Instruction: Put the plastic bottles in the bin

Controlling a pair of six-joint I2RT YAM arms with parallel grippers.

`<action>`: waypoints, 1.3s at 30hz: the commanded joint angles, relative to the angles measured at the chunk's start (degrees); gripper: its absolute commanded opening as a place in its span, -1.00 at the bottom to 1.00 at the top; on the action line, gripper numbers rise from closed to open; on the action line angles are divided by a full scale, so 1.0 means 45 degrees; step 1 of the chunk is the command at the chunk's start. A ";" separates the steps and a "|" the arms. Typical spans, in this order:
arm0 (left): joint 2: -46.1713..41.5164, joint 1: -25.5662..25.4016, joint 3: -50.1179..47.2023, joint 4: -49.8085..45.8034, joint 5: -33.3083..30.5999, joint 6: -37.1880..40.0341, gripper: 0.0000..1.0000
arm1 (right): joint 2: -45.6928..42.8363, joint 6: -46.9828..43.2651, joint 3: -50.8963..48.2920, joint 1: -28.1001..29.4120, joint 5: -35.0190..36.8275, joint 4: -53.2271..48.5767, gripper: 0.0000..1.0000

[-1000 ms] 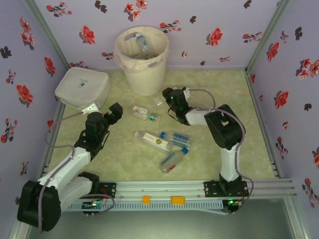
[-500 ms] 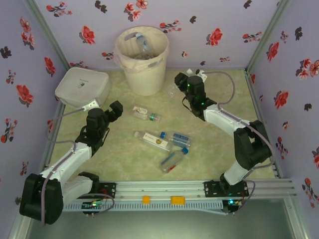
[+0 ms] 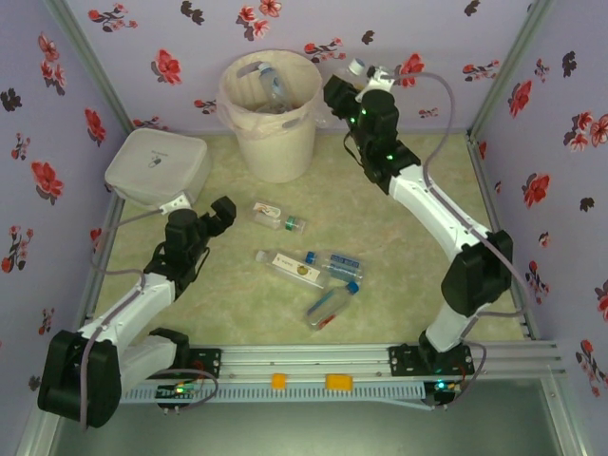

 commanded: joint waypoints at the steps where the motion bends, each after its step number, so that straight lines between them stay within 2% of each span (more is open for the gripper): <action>1: 0.0056 0.0097 -0.0134 0.0031 0.0537 -0.0115 0.99 | 0.1188 -0.1007 0.1734 0.0154 -0.0030 -0.0772 -0.27; 11: 0.0268 0.0105 -0.0187 -0.0098 0.1115 -0.0149 1.00 | 0.4884 -0.1363 0.6848 0.0325 -0.0722 -0.2423 -0.27; 19: 0.0317 0.0104 -0.0117 -0.0221 0.1216 -0.0125 0.99 | 0.6338 -0.1144 0.8474 0.0394 -0.1092 -0.3068 -0.25; 23: 0.0379 0.0095 -0.0095 -0.0170 0.1214 -0.0154 0.99 | 0.6621 -0.0960 0.8569 0.0394 -0.1281 -0.3324 -0.20; 27: 0.0511 0.0085 -0.0032 -0.0164 0.1302 -0.0209 0.99 | 0.7008 -0.0650 0.8987 0.0394 -0.1369 -0.3566 0.05; 31: 0.0600 0.0095 0.0088 -0.0237 0.1491 -0.0226 0.99 | 0.7427 -0.0749 0.9976 0.0394 -0.1190 -0.4026 0.69; 32: 0.0600 0.0091 0.0105 -0.0290 0.1519 -0.0221 0.99 | 0.7413 -0.0899 1.0133 0.0394 -0.1093 -0.4089 0.95; 39: 0.0732 0.0085 0.0321 -0.0702 0.1552 -0.0212 0.99 | 0.6721 -0.2220 1.0659 0.0376 -0.0763 -0.4872 0.99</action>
